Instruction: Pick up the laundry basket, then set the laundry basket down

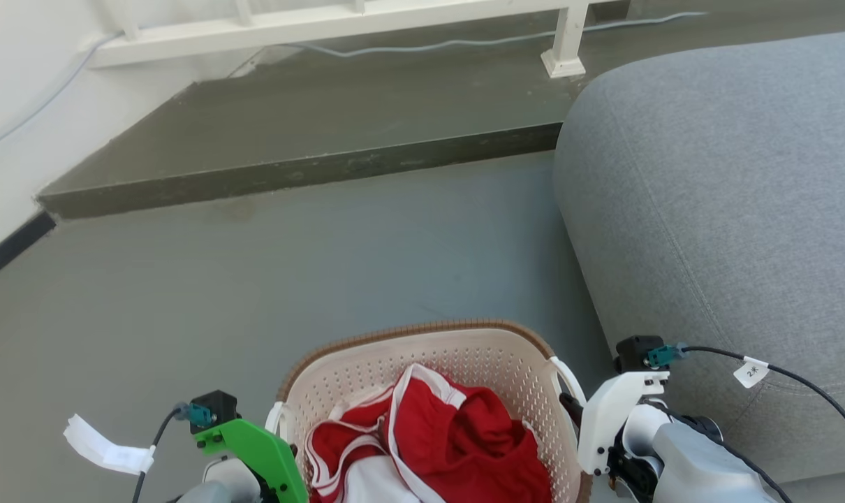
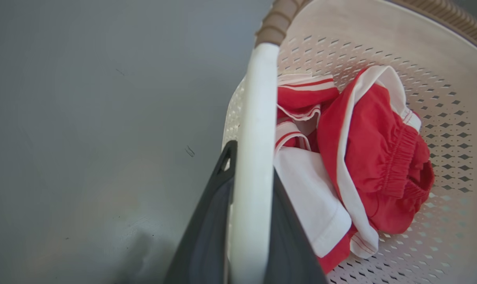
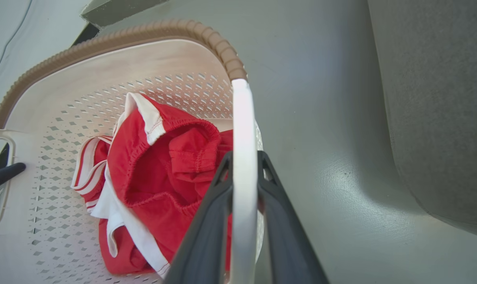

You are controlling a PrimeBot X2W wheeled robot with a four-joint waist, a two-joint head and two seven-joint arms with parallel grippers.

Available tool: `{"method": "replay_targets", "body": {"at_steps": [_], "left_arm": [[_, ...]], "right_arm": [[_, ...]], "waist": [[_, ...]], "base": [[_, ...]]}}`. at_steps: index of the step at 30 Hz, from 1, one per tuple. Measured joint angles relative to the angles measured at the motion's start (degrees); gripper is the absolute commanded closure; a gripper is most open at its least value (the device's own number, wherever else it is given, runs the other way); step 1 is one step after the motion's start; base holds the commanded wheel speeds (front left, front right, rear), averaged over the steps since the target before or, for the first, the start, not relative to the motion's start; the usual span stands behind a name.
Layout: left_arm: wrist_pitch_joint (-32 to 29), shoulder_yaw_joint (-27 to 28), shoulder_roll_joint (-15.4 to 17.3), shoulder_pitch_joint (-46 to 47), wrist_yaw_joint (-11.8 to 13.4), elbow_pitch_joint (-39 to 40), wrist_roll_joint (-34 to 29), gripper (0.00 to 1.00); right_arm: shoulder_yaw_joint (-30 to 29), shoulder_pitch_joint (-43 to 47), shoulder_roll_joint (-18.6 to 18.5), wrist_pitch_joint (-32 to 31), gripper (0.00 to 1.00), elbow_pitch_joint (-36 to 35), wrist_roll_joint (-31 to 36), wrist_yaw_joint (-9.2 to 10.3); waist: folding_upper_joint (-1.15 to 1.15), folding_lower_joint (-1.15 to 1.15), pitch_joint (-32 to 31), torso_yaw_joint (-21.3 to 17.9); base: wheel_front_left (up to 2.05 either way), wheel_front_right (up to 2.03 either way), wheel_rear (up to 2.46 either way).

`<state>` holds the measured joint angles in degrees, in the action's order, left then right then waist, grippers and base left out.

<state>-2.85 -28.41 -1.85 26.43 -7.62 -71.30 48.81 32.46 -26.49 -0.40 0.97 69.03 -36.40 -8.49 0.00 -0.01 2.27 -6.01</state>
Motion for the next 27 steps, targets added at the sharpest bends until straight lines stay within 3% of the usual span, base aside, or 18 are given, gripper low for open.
{"method": "replay_targets", "body": {"at_steps": [27], "left_arm": [[-2.2, -1.0, 0.2, -1.8, 0.0, -0.2, 1.5, 1.0]], "right_arm": [[0.9, 1.4, 0.0, -2.6, 1.0, 0.1, -3.0, 0.0]], "waist": [[0.0, 0.0, -2.0, -0.7]], "base": [[0.0, 0.0, 0.0]]}}
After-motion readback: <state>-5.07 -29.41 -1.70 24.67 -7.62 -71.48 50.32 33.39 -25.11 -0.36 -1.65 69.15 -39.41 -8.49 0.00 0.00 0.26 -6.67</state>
